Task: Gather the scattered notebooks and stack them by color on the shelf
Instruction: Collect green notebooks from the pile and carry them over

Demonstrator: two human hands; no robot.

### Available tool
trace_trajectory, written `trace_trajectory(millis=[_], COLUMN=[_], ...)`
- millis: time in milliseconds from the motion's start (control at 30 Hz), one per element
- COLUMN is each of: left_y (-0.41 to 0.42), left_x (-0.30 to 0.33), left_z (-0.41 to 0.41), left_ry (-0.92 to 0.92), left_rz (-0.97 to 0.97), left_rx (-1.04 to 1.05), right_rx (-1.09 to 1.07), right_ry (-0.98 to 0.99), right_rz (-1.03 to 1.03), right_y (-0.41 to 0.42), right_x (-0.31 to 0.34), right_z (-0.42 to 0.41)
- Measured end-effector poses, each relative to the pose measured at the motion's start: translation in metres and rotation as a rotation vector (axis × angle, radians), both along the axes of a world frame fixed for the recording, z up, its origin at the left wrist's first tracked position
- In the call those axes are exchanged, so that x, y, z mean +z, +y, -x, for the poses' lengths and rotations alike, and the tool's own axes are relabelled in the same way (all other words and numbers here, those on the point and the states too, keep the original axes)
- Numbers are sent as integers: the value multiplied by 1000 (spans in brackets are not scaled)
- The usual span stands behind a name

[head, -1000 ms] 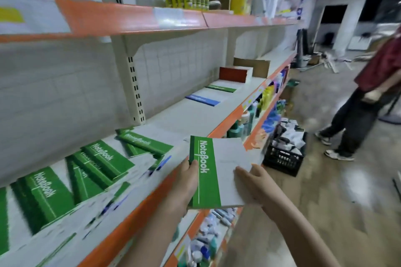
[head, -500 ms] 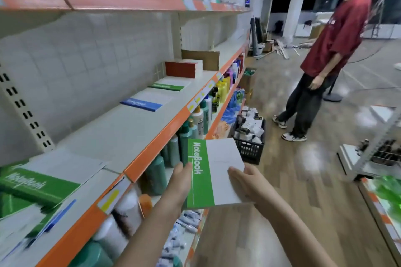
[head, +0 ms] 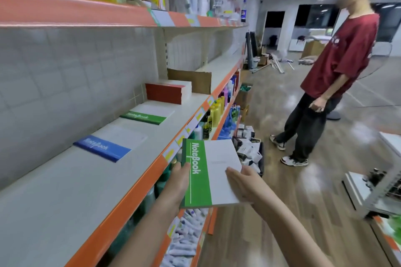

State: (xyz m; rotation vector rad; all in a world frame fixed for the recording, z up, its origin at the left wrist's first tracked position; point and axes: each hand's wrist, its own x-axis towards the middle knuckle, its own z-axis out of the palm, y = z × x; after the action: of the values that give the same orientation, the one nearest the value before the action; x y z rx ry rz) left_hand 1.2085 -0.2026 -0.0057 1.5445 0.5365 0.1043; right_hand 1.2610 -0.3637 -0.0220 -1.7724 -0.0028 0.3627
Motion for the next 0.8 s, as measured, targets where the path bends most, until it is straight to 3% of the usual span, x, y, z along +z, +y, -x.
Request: trace_trajectory(millis=[200,367,800], left_y=[22,42,117], left_x=[-2,-4,-2], left_z=[-69,-112,-234], left_ry=[-6,-14,5], left_rz=[-33,37,72], left_rx=[49,116,553], right_rx=[42,144,544], right_ry=[-35,-31,-95], right_rz=[-60,5,67], right_y=[16,44,155], right_x=[-1,5,19], right_z=[-73,-127,-305])
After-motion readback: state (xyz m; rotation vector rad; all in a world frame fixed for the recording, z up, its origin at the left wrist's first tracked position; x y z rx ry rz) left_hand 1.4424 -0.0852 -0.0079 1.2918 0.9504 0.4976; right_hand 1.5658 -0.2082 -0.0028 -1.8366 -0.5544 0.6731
